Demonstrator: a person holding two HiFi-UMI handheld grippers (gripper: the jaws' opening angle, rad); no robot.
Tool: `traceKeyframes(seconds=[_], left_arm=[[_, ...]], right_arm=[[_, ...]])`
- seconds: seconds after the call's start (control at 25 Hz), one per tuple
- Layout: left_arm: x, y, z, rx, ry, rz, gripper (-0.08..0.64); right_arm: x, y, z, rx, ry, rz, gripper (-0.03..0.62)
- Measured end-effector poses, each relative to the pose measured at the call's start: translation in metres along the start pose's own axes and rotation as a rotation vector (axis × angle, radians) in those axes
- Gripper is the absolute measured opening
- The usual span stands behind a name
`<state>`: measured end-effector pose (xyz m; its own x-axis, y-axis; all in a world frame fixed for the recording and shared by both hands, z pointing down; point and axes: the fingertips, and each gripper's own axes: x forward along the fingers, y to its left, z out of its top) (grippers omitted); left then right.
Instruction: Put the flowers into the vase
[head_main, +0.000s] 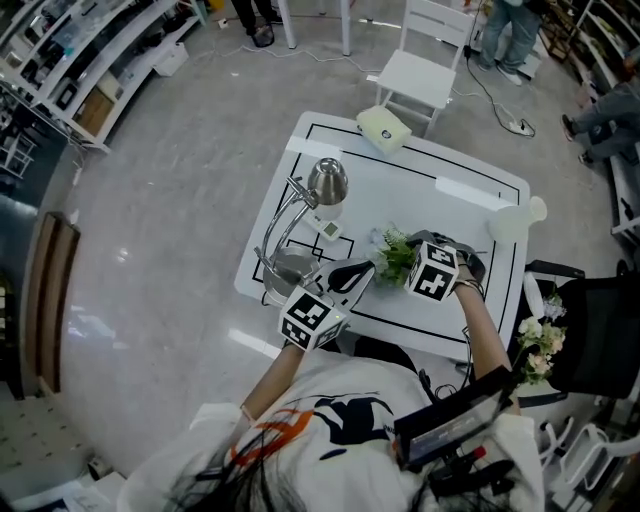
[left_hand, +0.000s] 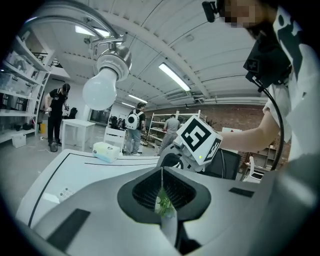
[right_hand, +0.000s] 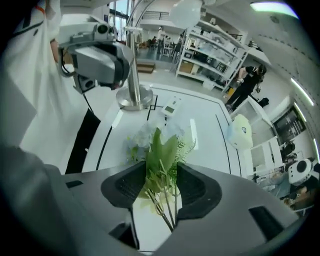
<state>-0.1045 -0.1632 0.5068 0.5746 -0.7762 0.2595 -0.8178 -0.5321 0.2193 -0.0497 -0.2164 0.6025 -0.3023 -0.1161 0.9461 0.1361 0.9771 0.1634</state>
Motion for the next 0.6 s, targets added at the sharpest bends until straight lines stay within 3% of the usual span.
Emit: traceKeyframes(seconds=[0.08, 0.24, 0.28, 0.44, 0.6], left_arm=[[-0.001, 0.003, -0.001, -0.004, 0.003, 0.013, 0.015], [-0.001, 0.006, -0.004, -0.006, 0.007, 0.022, 0.015], [0.000, 0.006, -0.004, -0.006, 0.009, 0.023, 0.015], [0.002, 0.007, -0.004, -0.006, 0.013, 0.022, 0.015], [0.006, 0.006, -0.002, -0.003, 0.014, 0.016, 0.015]], right_arm=[[0.007, 0.000, -0.006, -0.024, 0.064, 0.003, 0.193], [0.020, 0.005, -0.026, 0.010, 0.126, 0.026, 0.053], [0.023, 0.007, -0.030, 0.033, 0.123, 0.032, 0.046], [0.023, 0.011, -0.036, 0.146, 0.035, 0.029, 0.035], [0.009, 0.004, -0.030, 0.315, -0.145, -0.003, 0.028]])
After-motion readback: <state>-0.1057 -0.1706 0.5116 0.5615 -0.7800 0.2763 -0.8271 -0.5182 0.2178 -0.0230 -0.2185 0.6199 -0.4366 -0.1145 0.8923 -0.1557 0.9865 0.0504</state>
